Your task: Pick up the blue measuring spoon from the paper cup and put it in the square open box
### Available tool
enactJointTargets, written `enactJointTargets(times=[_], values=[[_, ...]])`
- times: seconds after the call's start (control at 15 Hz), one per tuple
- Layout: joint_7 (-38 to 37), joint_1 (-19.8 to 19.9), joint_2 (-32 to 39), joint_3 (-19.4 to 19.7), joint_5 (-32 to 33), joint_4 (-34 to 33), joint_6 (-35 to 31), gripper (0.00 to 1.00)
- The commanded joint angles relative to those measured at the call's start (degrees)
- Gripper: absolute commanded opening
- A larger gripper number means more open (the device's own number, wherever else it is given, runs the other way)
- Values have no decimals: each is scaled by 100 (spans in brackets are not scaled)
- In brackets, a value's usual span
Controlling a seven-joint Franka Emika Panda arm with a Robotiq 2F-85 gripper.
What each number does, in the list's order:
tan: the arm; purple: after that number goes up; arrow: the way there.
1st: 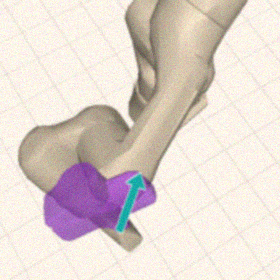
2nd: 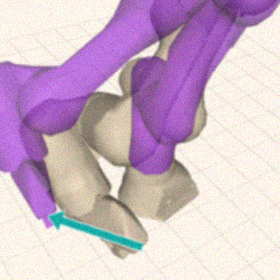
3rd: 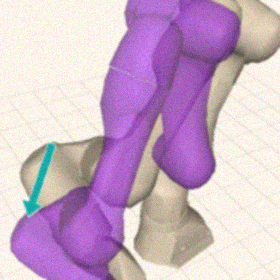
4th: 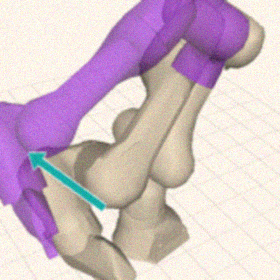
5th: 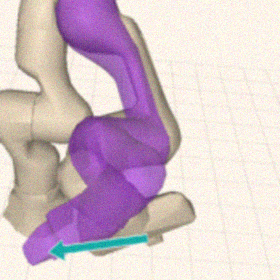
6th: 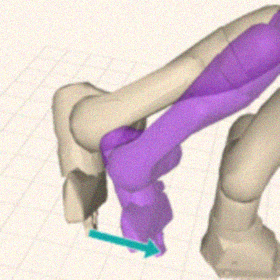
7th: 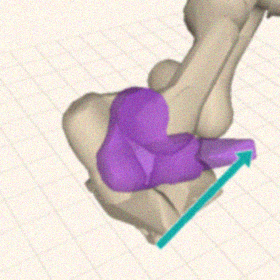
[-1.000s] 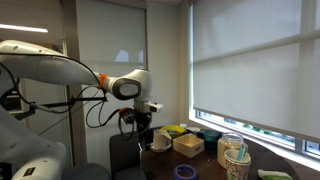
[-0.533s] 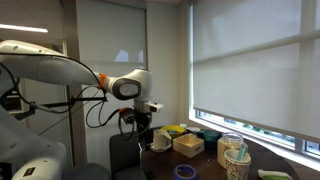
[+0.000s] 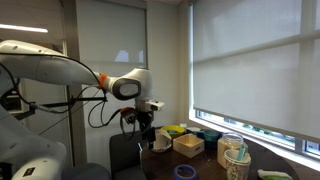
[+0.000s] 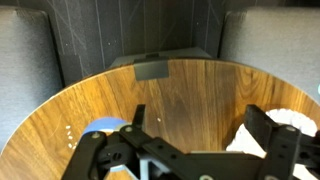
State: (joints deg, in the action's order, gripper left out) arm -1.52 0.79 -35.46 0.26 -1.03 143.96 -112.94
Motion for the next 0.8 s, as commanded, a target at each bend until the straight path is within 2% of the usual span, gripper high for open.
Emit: enactJointTargets(times=[0.0,0.4,0.6,0.73], values=[[-188,211,89,187,-64,-298,-789,100],[-338,674,703,423,112,-905,-2692,100],[633,620,1200,859,169,-1324,-2558,100],[1213,635,1573,1127,227,-1679,-2166,100]])
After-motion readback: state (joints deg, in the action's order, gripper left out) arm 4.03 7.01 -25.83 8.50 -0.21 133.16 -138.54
